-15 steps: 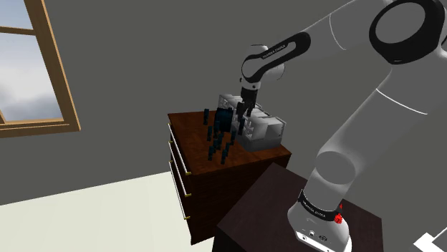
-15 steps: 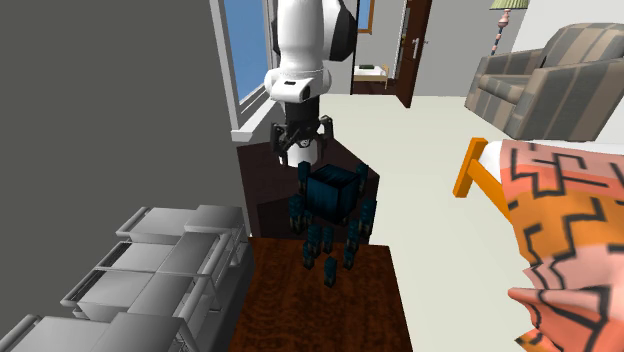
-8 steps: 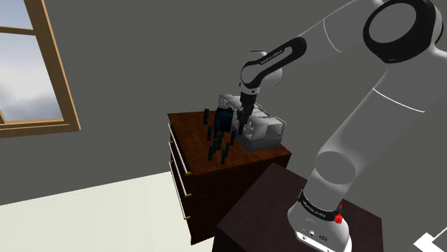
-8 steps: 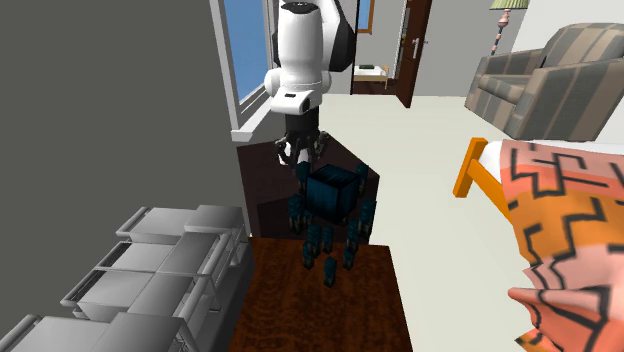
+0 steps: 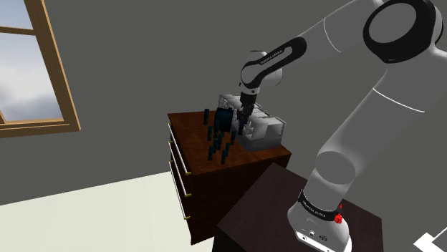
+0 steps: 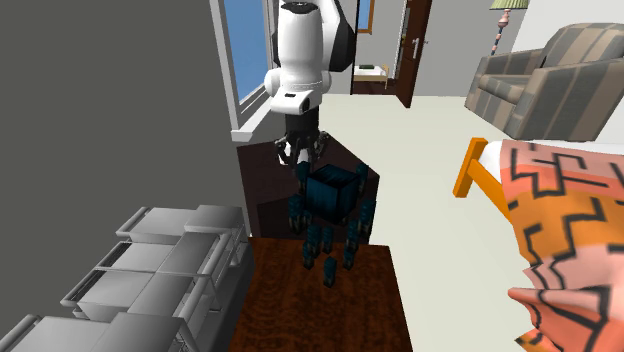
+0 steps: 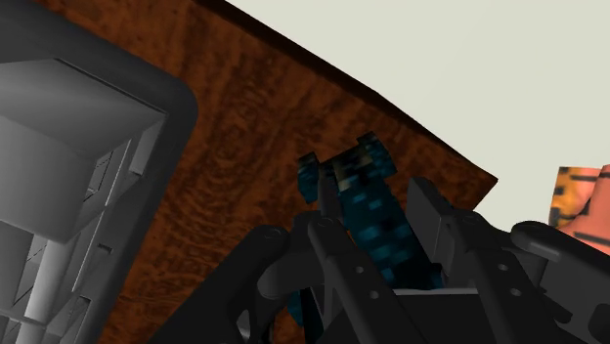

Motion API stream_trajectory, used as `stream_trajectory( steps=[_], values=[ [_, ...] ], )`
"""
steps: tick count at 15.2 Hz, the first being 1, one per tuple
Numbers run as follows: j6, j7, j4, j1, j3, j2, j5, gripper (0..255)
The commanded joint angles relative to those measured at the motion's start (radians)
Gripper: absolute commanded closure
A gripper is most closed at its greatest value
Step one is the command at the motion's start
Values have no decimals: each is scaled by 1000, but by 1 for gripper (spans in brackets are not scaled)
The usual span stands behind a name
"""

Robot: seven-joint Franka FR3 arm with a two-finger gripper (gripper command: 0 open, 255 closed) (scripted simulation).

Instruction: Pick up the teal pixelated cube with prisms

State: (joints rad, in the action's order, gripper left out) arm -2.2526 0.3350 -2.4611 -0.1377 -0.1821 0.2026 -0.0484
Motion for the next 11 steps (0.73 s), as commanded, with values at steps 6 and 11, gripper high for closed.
stream_trajectory(
  steps=[6, 11],
  values=[
    [87, -5, 42, 0, 5, 43, -5, 255],
    [159, -8, 84, -1, 9, 74, -7, 255]
  ],
)
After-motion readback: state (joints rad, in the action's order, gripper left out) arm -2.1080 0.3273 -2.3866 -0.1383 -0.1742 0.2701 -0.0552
